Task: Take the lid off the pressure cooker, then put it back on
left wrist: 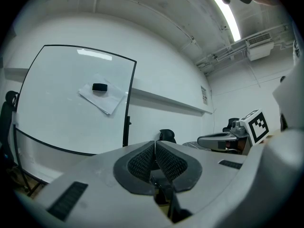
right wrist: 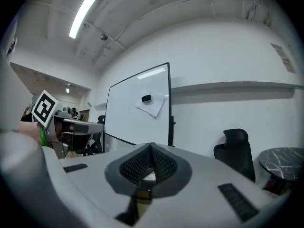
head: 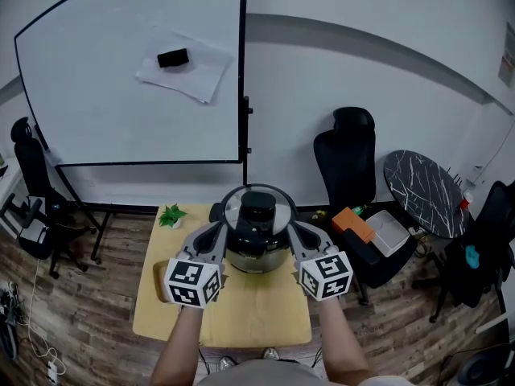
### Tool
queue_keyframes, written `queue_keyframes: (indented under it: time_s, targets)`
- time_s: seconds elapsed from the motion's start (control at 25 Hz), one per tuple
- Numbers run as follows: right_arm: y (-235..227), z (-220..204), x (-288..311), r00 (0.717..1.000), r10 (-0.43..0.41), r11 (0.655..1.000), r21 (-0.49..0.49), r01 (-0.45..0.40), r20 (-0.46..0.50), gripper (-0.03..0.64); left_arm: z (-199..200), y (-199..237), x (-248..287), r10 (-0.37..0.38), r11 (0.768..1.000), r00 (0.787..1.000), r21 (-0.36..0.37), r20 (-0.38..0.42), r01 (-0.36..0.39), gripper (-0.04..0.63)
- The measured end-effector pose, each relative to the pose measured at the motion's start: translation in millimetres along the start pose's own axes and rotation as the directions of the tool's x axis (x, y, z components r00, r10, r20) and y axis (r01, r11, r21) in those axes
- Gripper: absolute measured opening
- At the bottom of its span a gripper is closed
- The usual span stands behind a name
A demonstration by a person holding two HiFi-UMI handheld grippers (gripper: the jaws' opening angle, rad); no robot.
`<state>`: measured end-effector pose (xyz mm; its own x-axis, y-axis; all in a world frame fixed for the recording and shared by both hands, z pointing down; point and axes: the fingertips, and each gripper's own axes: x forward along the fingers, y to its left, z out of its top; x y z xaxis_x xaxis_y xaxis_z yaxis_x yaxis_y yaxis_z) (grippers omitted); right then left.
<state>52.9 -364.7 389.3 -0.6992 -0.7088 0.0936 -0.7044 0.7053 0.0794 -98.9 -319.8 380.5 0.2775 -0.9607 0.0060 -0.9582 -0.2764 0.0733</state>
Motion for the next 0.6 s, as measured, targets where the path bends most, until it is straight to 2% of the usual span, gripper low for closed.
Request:
queue_keyframes:
  time_s: [0.6]
  targets:
    - [-0.4,8.4,-8.4,1.0,0.008,1.0,-0.004,-0.007,0.018,0.002,-0.3,2.1,-6.9,0.008,1.0,1.0,-0.003,-0.001,-0.008,0.017]
